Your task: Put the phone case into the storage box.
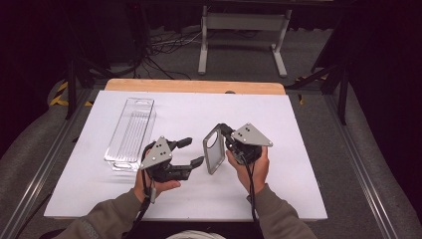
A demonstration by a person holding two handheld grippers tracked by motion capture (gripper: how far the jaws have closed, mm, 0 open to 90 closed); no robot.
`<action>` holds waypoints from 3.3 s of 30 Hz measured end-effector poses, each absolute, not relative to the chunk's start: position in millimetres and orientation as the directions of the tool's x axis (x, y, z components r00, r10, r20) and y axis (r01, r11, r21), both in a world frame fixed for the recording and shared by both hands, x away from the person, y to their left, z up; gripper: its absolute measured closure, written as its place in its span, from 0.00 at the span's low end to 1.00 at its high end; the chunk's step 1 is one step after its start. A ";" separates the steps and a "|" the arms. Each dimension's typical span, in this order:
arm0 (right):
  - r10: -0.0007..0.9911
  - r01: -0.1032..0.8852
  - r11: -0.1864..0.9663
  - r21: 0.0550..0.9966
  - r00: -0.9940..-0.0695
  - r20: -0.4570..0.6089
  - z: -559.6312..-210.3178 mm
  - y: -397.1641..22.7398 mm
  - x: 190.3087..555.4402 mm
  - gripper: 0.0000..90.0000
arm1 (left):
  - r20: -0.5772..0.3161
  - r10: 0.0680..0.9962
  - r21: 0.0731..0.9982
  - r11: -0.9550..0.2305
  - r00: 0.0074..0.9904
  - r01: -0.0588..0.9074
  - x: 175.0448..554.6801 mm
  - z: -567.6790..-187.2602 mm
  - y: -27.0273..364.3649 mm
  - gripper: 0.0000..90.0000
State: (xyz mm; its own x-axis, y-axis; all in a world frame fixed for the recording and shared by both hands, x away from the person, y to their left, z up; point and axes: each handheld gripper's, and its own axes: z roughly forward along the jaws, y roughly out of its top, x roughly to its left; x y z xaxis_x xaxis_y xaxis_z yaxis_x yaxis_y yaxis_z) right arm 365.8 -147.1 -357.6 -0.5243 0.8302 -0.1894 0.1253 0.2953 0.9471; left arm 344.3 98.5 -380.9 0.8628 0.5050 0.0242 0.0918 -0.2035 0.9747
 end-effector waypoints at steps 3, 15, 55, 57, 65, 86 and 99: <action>0.829 0.120 0.302 0.946 -0.523 -0.199 -359.2 -144.5 364.4 0.99 | 0.015 0.511 0.976 -0.196 0.859 0.100 346.9 -381.0 95.4 0.40; 0.841 0.053 0.306 0.951 -0.483 -0.243 -364.5 -131.0 353.5 0.99 | -0.007 0.536 0.976 -0.181 0.844 0.123 357.7 -382.2 97.9 0.59; 0.813 -0.028 0.293 0.956 -0.518 -0.264 -364.7 -119.0 334.7 0.94 | 0.049 0.583 0.979 -0.187 0.811 0.075 370.2 -373.3 128.2 0.89; 0.806 -0.031 0.297 0.955 -0.528 -0.268 -364.3 -119.4 334.6 0.94 | 0.056 0.582 0.979 -0.191 0.811 0.069 369.5 -372.7 128.8 0.89; 0.793 -0.029 0.299 0.954 -0.548 -0.265 -364.4 -119.6 334.7 0.90 | 0.071 0.585 0.978 -0.199 0.808 0.058 367.2 -371.5 130.6 0.89; 0.746 -0.036 0.307 0.951 -0.611 -0.264 -365.5 -131.8 331.4 0.47 | 0.087 0.610 0.979 -0.198 0.788 0.045 365.5 -365.9 145.0 0.89; 0.708 -0.001 0.346 0.938 -0.655 -0.262 -380.3 -145.6 331.6 0.37 | 0.087 0.627 0.982 -0.187 0.774 0.041 366.1 -359.1 155.9 0.90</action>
